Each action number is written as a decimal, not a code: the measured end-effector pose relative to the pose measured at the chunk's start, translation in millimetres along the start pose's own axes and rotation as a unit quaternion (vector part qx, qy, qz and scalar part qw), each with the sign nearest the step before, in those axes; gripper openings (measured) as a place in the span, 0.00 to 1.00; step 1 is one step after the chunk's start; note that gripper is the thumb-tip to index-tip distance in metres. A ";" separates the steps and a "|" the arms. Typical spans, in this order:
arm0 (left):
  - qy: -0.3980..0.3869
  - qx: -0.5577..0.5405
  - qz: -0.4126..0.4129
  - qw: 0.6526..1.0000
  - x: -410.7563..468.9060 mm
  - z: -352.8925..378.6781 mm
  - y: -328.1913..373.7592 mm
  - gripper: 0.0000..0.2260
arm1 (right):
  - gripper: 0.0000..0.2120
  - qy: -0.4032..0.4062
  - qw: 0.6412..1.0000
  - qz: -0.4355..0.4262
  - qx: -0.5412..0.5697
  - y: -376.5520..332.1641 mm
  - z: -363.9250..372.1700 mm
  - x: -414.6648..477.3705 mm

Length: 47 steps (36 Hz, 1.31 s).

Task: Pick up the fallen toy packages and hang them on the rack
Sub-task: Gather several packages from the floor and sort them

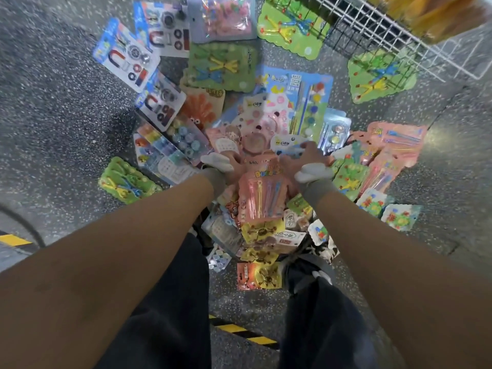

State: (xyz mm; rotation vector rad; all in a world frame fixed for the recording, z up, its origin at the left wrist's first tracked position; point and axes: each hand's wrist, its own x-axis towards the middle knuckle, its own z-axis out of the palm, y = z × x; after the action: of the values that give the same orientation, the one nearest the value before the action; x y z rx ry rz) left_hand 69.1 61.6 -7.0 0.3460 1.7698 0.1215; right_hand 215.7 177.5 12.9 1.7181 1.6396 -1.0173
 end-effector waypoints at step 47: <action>0.066 -0.177 0.053 0.980 -134.7 -120.1 50.9 0.06 | 0.21 -0.138 0.971 -0.130 0.143 -86.8 -90.3 -65.9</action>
State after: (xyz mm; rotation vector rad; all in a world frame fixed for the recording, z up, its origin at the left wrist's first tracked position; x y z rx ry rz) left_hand -13.2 82.6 160.2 0.1758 1.8185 0.5401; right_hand 145.4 222.4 127.3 1.4699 1.6214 -1.6084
